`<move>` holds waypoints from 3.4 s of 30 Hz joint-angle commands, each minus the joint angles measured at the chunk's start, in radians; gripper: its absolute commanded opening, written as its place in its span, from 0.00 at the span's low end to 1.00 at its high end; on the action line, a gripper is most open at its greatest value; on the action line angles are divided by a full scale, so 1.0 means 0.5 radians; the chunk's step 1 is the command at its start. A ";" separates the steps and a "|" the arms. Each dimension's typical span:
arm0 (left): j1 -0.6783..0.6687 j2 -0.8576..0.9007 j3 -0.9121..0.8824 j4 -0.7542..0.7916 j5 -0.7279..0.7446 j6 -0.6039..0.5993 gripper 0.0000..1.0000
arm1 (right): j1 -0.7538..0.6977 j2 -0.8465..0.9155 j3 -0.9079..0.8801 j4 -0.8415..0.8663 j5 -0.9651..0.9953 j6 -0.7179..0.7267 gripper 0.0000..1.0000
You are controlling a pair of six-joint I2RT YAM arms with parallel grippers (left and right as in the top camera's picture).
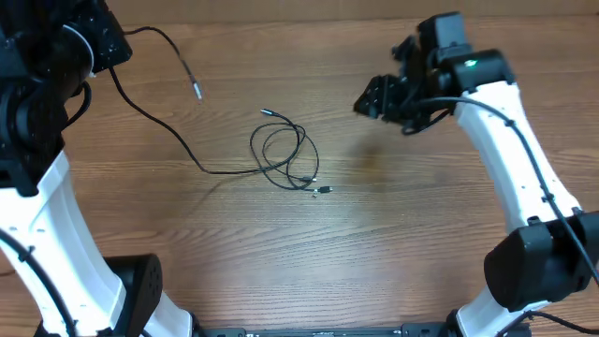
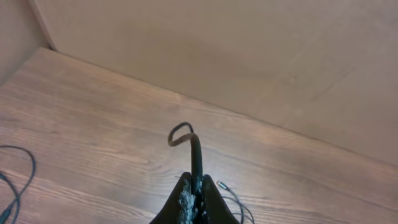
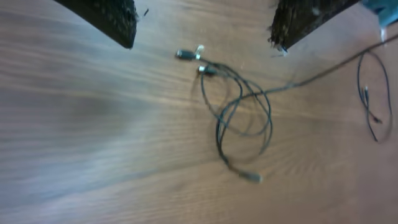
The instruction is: Untangle cables
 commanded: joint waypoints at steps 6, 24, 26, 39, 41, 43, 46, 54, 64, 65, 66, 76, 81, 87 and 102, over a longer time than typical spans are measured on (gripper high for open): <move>0.002 -0.174 0.010 0.029 -0.014 -0.018 0.04 | 0.350 0.047 -0.692 0.917 0.154 0.253 0.67; 0.013 -0.267 0.011 0.204 -0.072 -0.022 0.04 | 0.588 0.485 -0.757 1.472 0.201 0.661 0.28; 0.049 -0.348 0.011 0.324 -0.078 -0.036 0.04 | 0.562 0.485 -0.756 1.418 0.203 0.661 0.19; 0.165 -0.636 0.005 1.059 -1.487 0.035 0.04 | -0.056 0.047 -0.597 0.577 0.629 0.491 0.04; 0.165 -0.591 0.004 1.015 -1.460 0.050 0.04 | -0.059 0.047 -0.597 0.575 0.604 0.492 0.04; 0.165 -0.540 -0.023 0.921 -1.200 0.050 0.04 | -0.038 0.047 -0.597 0.596 0.148 0.143 0.11; 0.165 -0.493 -0.050 0.888 -1.028 0.048 0.04 | 0.011 0.047 -0.603 0.525 -0.368 -0.224 0.42; 0.165 -0.454 -0.050 0.838 -0.858 0.048 0.04 | 0.603 0.096 -0.949 0.840 -0.401 0.062 0.54; 0.165 -0.453 -0.050 0.835 -0.857 0.048 0.04 | 1.025 0.104 -1.020 1.085 -0.228 0.197 0.42; 0.165 -0.453 -0.050 0.822 -0.856 0.048 0.04 | 1.078 0.104 -1.022 1.088 -0.227 0.186 0.43; 0.165 -0.451 -0.050 0.811 -0.855 0.047 0.04 | 1.116 0.108 -1.022 1.096 -0.226 0.181 0.47; 0.165 -0.421 -0.050 0.793 -0.848 0.025 0.04 | 1.199 0.287 -1.022 1.238 -0.323 0.332 0.38; 0.165 -0.416 -0.050 0.750 -0.736 -0.133 0.04 | 1.111 0.271 -0.989 1.292 -0.555 0.240 0.43; 0.165 -0.330 -0.050 0.409 -0.252 -0.131 0.04 | 0.745 0.027 -0.912 1.273 -0.611 0.166 0.49; 0.823 0.635 -0.050 0.145 -0.681 -0.034 1.00 | 0.285 -0.108 -0.912 0.738 -0.416 -0.361 0.58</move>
